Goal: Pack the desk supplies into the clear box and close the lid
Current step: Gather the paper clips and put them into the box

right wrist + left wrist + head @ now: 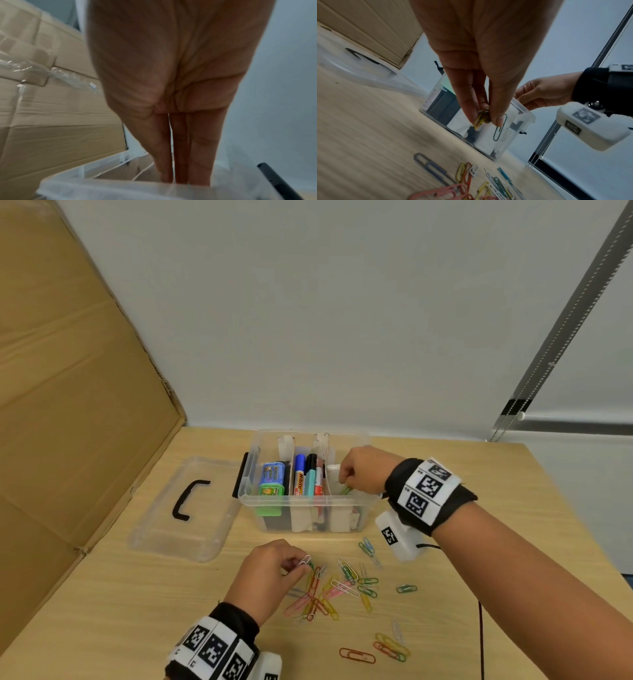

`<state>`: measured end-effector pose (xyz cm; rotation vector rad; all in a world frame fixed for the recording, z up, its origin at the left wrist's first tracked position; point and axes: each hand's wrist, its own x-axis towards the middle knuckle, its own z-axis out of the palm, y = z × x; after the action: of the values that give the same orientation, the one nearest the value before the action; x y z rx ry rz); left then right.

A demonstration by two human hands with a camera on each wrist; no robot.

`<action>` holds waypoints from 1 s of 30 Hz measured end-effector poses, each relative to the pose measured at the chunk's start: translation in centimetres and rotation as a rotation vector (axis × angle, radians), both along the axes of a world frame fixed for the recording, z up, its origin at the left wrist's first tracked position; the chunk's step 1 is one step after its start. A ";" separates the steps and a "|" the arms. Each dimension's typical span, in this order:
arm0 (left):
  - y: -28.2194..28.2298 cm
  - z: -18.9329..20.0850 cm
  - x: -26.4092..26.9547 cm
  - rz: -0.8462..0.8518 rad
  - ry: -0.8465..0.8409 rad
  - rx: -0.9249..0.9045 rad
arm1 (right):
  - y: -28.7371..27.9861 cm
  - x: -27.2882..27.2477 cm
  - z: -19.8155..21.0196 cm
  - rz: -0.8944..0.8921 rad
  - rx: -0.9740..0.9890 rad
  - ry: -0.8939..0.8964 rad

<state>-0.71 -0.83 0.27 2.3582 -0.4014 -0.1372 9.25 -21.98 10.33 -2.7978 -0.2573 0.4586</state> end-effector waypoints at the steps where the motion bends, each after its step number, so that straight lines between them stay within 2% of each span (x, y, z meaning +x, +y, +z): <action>1: 0.0 0.1 0.0 0.001 -0.003 -0.007 | 0.2 -0.1 -0.3 0.016 -0.029 -0.002; 3: 0.0 0.4 -0.1 0.004 -0.011 -0.027 | -0.1 -0.8 -0.5 0.005 -0.009 -0.059; 7: -0.8 2.8 0.2 -0.012 -0.073 -0.076 | -2.1 -4.5 -1.8 -0.085 0.099 -0.429; 9: -1.8 4.8 0.8 -0.027 -0.128 -0.075 | -2.8 -6.4 -3.2 -0.134 0.070 -0.510; 13: -5.0 8.4 3.5 -0.045 -0.283 -0.039 | -3.1 -7.8 -6.1 -0.164 0.093 -0.482; 16: -7.8 8.7 6.7 -0.054 -0.321 0.050 | -3.1 -7.8 -6.8 -0.173 0.137 -0.517; 19: -10.1 7.6 9.5 -0.076 -0.244 0.258 | -3.3 -7.8 -7.1 -0.173 0.145 -0.530; 22: -11.8 6.6 11.3 -0.141 -0.075 0.489 | -3.4 -8.0 -7.0 -0.156 0.145 -0.525; 24: -12.3 6.4 12.0 -0.175 -0.032 0.564 | -3.6 -8.0 -6.9 -0.140 0.165 -0.520; 27: -11.8 6.7 11.3 -0.199 -0.076 0.524 | -4.3 -8.1 -7.2 -0.103 0.249 -0.472; 30: -9.7 7.2 8.4 -0.208 -0.229 0.276 | -5.0 -9.1 -8.2 -0.177 0.325 -0.414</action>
<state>7.65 -10.53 7.51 2.6079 -0.7831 -0.0199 0.18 -27.03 2.09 -2.5348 -0.1503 -0.1930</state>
